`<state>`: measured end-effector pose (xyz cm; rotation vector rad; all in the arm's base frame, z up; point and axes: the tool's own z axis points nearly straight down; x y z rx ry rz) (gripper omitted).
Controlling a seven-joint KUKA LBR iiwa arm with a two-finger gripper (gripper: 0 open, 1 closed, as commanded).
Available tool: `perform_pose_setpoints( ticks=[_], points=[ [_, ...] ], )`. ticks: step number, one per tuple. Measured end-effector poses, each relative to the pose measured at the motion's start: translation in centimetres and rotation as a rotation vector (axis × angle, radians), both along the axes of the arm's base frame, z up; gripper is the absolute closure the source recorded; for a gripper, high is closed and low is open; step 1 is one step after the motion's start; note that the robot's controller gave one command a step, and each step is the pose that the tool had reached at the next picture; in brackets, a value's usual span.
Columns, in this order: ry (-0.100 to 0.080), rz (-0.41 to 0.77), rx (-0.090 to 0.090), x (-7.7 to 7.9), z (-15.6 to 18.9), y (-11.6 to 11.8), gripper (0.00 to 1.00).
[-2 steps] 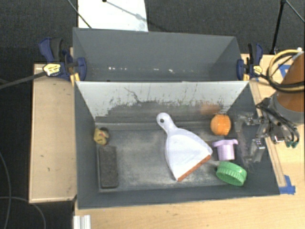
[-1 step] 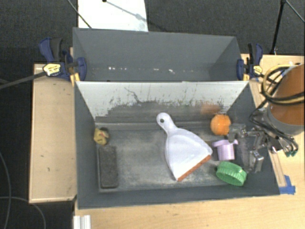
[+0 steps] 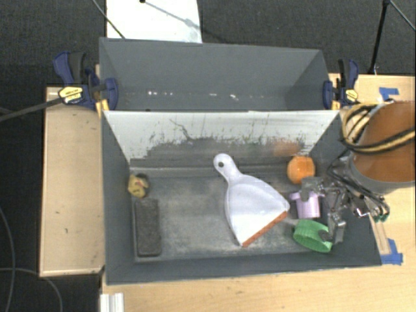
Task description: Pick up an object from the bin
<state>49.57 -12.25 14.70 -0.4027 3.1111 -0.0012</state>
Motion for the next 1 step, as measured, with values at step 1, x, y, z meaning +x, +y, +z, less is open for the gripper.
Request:
perform_pose_setpoints(
  ticks=[1],
  points=[
    [0.004,0.127,0.0,-0.76,-2.55,0.91,0.0]
  ],
)
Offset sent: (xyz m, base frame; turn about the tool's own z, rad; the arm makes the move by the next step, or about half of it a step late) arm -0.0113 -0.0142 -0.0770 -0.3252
